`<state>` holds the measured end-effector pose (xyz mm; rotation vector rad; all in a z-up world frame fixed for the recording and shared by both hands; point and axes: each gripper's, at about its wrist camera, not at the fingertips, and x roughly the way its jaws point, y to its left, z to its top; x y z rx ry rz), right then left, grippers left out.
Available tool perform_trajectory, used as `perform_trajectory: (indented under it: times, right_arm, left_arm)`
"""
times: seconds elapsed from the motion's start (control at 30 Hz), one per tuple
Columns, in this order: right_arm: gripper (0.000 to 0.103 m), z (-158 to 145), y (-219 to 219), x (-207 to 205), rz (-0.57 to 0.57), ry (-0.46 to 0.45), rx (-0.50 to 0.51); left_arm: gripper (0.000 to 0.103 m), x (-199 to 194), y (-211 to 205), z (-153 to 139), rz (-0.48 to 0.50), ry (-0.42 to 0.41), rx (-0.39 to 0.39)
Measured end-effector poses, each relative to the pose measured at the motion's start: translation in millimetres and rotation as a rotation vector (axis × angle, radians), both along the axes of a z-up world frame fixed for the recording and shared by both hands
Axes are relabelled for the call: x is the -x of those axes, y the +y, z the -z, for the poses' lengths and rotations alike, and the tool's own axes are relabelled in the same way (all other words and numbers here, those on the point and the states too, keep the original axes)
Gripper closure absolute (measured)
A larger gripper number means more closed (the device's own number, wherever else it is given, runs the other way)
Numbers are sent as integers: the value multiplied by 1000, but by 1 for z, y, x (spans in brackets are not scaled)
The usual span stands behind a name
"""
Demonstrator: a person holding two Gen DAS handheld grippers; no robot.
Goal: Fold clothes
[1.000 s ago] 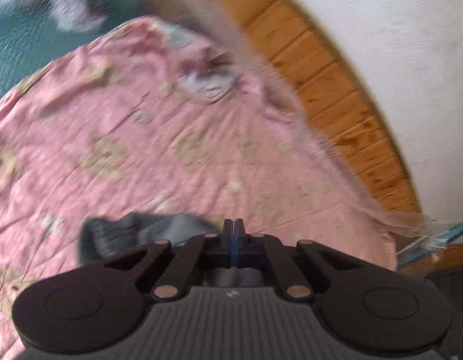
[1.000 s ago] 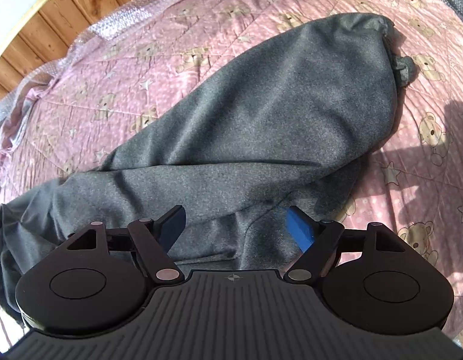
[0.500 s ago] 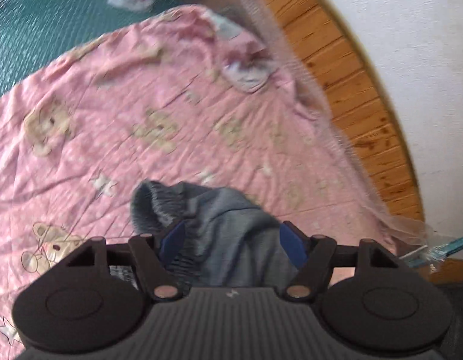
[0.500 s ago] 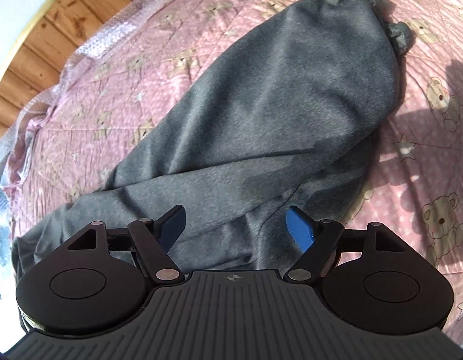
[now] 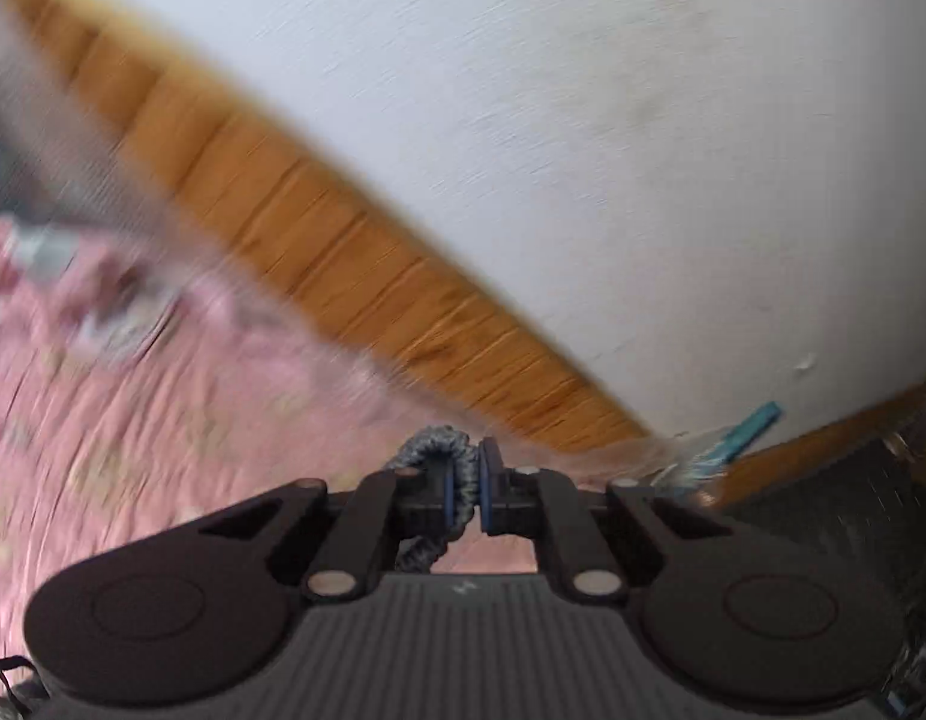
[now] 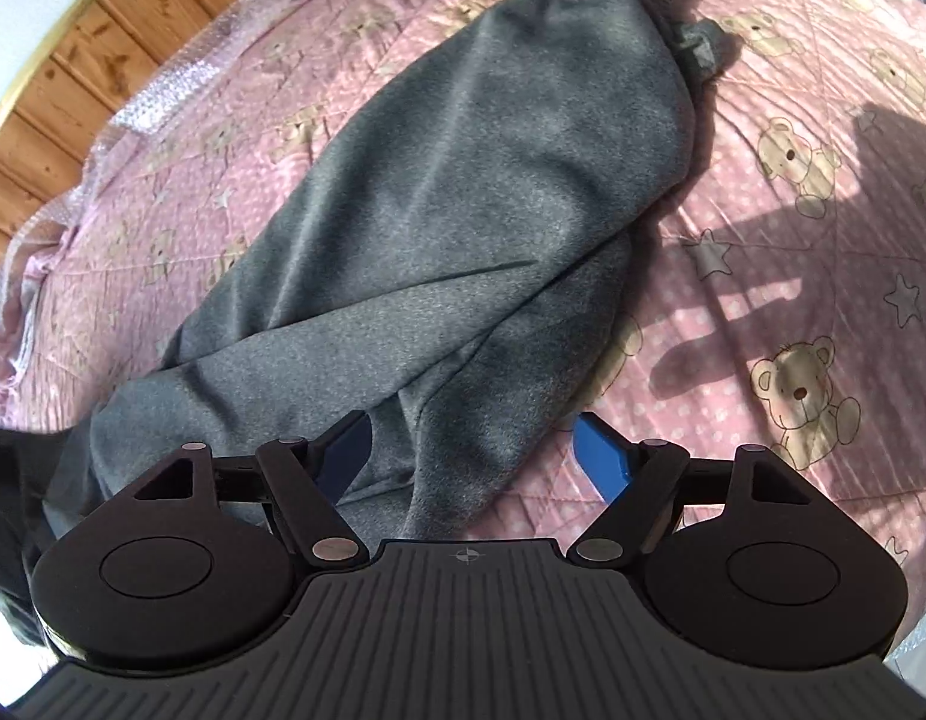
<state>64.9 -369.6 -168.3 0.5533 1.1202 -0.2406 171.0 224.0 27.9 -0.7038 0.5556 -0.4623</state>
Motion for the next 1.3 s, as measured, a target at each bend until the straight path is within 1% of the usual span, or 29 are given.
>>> perform_trajectory:
  times: [0.03, 0.1, 0.17, 0.2, 0.23, 0.3, 0.33, 0.37, 0.4, 0.5, 0.53, 0.6, 0.63, 0.67, 0.7, 0.73, 0.77, 0.8, 0.9, 0.97, 1.0, 1.1, 1.13, 1.2, 1.27, 1.3]
  right_arm:
    - [25, -1, -1, -1, 12, -5, 0]
    - [25, -4, -5, -4, 39, -26, -11]
    - [25, -8, -8, -7, 68, -54, -29]
    - [25, -9, -11, -7, 81, -65, -36]
    - [25, -9, -13, -6, 93, -74, -42]
    - [25, -6, -19, -3, 112, -76, -49]
    - [25, -5, -22, -1, 122, -78, -52]
    - [24, -3, -25, 2, 131, -77, -55]
    - [24, 1, -27, 5, 140, -66, -55]
    - [24, 12, -32, 12, 156, -30, -58]
    - [24, 15, -33, 14, 157, -18, -57]
    - [24, 15, -31, 14, 145, 2, -47]
    - [24, 14, -30, 14, 136, 7, -40]
    - [24, 11, -29, 13, 126, 6, -33]
    - [24, 7, -27, 12, 116, 1, -24]
    - [23, 4, -26, 11, 108, -4, -15]
    - [23, 0, -26, 11, 104, -7, -8]
    - [23, -3, -26, 14, 103, -10, -3]
    - [21, -8, -26, 19, 105, -16, 2]
    - [21, -5, -24, 23, 108, -4, 7]
    - [21, -3, -22, 25, 109, 3, 8]
    - [21, 3, -16, 32, 111, 20, 3]
    - [21, 5, -13, 34, 110, 23, -1]
    - [21, 8, -7, 37, 106, 29, -7]
    - [21, 11, 1, 37, 91, 37, -6]
    - [21, 13, 5, 37, 84, 42, -5]
  left_arm:
    - [96, 7, -2, -43, 25, -101, -2]
    - [96, 43, 6, -93, 59, -246, 37]
    - [96, 96, 23, -114, 61, -324, 8]
    - [95, 118, 36, -109, 48, -315, -5]
    - [95, 142, 51, -96, 20, -276, -26]
    - [95, 178, 78, -53, -63, -129, -69]
    - [95, 194, 93, -16, -118, -4, -99]
    - [95, 204, 108, 19, -174, 116, -105]
    - [95, 211, 120, 59, -222, 239, -127]
    - [94, 221, 139, 165, -269, 544, -229]
    - [94, 222, 141, 193, -246, 625, -238]
    - [93, 225, 137, 213, -204, 696, -363]
    - [92, 227, 131, 210, -181, 678, -396]
    - [86, 229, 125, 206, -157, 660, -427]
    - [74, 229, 118, 197, -139, 629, -460]
    - [67, 228, 111, 187, -121, 597, -492]
    - [50, 227, 104, 182, -97, 573, -539]
    - [46, 228, 98, 175, -68, 550, -588]
    - [46, 236, 79, 162, 68, 484, -686]
    - [46, 245, 65, 152, 147, 437, -745]
    - [46, 248, 60, 147, 143, 427, -777]
    - [46, 252, 69, 149, 55, 440, -780]
    - [46, 254, 74, 149, 30, 444, -745]
    - [45, 253, 80, 147, 39, 425, -614]
    - [42, 240, 66, 161, 96, 429, -565]
    - [39, 234, 58, 167, 125, 430, -540]
